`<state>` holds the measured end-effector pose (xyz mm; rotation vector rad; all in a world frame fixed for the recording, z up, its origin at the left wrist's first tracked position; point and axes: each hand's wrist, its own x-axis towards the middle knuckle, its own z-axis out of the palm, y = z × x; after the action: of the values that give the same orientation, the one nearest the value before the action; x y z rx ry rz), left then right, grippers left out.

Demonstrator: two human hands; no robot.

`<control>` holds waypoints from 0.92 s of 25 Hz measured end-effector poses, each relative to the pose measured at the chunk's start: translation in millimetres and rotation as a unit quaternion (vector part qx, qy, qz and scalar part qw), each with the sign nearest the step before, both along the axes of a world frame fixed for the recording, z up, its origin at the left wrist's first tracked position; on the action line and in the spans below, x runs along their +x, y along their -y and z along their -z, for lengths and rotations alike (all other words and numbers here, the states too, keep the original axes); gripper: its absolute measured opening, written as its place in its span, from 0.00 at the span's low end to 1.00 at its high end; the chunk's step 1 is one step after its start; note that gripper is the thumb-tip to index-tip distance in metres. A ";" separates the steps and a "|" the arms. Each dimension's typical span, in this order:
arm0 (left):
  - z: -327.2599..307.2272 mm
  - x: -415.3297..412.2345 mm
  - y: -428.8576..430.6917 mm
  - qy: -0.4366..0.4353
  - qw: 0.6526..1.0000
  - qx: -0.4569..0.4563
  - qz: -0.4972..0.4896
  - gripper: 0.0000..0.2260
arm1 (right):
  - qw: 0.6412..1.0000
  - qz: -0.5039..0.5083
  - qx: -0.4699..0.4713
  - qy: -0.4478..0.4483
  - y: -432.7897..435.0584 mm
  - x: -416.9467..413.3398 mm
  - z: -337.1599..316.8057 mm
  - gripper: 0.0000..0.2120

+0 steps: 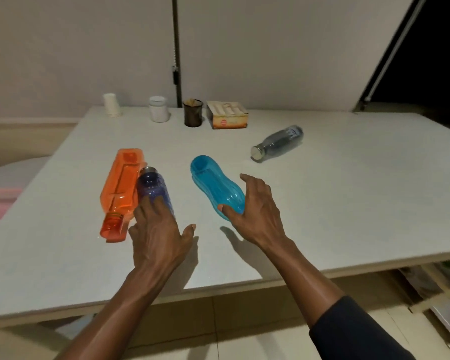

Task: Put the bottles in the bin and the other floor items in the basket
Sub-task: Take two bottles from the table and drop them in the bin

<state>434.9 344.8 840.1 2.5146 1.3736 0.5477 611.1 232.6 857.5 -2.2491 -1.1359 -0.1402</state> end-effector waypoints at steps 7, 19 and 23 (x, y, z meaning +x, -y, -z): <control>9.4 14.0 1.7 0.040 0.996 -0.019 -0.071 0.39 | 0.996 -0.022 -0.074 0.036 -25.9 30.7 20.4 0.38; 22.9 7.5 31.5 0.220 0.972 -0.044 -0.067 0.40 | 0.998 -0.034 -0.027 -0.035 -18.1 36.2 37.3 0.40; 7.2 -7.6 57.5 0.336 0.933 -0.096 -0.084 0.35 | 0.989 -0.039 0.082 -0.120 -3.0 32.0 41.3 0.39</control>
<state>427.3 287.2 832.9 1.7972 1.2796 1.1156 643.2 235.6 816.2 -2.0120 -1.0418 0.0661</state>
